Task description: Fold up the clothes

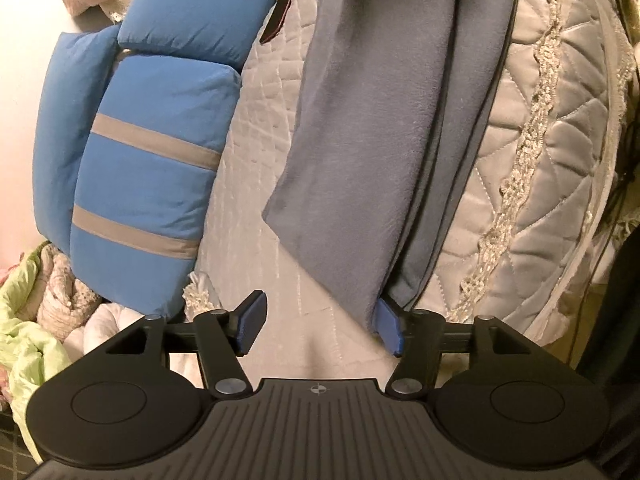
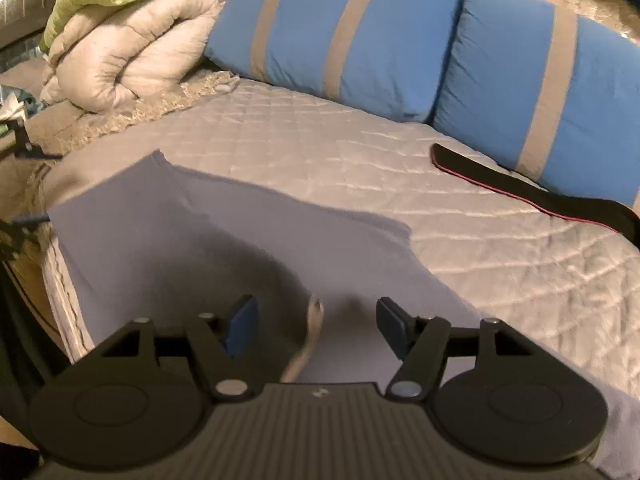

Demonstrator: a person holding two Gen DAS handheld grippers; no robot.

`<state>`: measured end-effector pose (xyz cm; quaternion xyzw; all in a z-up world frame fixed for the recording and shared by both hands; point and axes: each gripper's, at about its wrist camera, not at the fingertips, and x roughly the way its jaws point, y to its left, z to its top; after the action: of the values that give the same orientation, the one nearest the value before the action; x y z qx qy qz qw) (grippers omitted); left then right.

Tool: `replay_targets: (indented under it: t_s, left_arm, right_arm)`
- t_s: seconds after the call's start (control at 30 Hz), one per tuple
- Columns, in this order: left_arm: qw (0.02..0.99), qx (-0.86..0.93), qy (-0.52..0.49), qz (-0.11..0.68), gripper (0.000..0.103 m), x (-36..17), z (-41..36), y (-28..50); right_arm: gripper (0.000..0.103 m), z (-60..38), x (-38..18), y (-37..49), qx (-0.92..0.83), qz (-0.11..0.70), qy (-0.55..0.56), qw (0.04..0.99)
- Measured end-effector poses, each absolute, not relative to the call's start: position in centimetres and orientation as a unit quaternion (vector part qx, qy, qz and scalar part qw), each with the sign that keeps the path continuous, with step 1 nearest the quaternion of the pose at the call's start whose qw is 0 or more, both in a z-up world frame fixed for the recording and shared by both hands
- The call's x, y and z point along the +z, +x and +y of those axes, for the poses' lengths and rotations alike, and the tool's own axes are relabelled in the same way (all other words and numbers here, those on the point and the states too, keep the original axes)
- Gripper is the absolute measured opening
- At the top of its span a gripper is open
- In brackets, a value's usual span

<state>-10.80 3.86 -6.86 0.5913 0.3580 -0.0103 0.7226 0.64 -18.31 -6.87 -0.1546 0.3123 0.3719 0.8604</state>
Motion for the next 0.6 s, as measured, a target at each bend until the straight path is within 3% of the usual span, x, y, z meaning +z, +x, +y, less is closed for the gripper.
replay_targets:
  t_s: [0.07,0.13,0.3,0.6]
  left_arm:
    - [0.719,-0.014,0.595,0.358,0.059,-6.5,3.6,-11.2]
    - [0.71,-0.024,0.598,0.371,0.069,-6.3,3.3,-11.8]
    - [0.721,-0.055,0.577,0.379,0.069,-4.5,2.7,-13.5]
    - [0.79,-0.046,0.517,0.328,0.069,-2.2,0.3,-12.4]
  right_arm:
    - [0.077,-19.4,-7.0,-0.2,0.373,0.306,-0.155,0.862]
    - [0.078,-20.3,-7.1,-1.3,0.382,0.292,-0.166,0.861]
    - [0.078,-19.8,-8.1,-5.9,0.399,0.21,-0.288,0.845]
    - [0.08,-15.4,-11.2,-10.4,0.344,0.093,-0.523,0.774]
